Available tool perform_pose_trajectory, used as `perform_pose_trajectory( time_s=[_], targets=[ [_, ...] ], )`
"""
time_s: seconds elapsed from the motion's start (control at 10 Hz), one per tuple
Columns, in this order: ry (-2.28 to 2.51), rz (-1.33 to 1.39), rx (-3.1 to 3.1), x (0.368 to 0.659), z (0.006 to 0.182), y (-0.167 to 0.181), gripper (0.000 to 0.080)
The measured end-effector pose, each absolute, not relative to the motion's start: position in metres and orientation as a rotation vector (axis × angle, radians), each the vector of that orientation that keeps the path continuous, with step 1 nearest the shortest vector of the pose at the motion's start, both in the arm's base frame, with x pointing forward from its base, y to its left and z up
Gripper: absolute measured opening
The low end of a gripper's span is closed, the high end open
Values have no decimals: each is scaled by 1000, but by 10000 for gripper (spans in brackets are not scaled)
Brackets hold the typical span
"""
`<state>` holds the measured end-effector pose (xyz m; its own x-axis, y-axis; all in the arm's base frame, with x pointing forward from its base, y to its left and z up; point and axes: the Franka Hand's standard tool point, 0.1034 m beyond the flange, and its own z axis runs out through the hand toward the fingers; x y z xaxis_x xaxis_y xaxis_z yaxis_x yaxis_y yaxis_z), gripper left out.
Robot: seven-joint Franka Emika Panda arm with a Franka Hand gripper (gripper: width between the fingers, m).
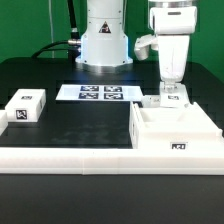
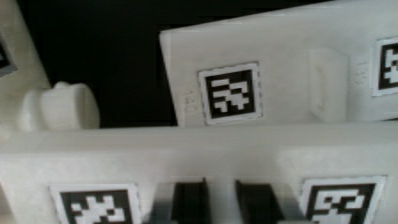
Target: Assemble cabinet
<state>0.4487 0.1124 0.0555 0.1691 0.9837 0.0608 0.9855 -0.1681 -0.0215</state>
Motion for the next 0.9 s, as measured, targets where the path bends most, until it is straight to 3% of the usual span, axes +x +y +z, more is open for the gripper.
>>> perform_pose_trajectory(
  time_s=[0.9],
  targets=[
    [-2009,-15,-2333,450,57,113,70]
  ],
)
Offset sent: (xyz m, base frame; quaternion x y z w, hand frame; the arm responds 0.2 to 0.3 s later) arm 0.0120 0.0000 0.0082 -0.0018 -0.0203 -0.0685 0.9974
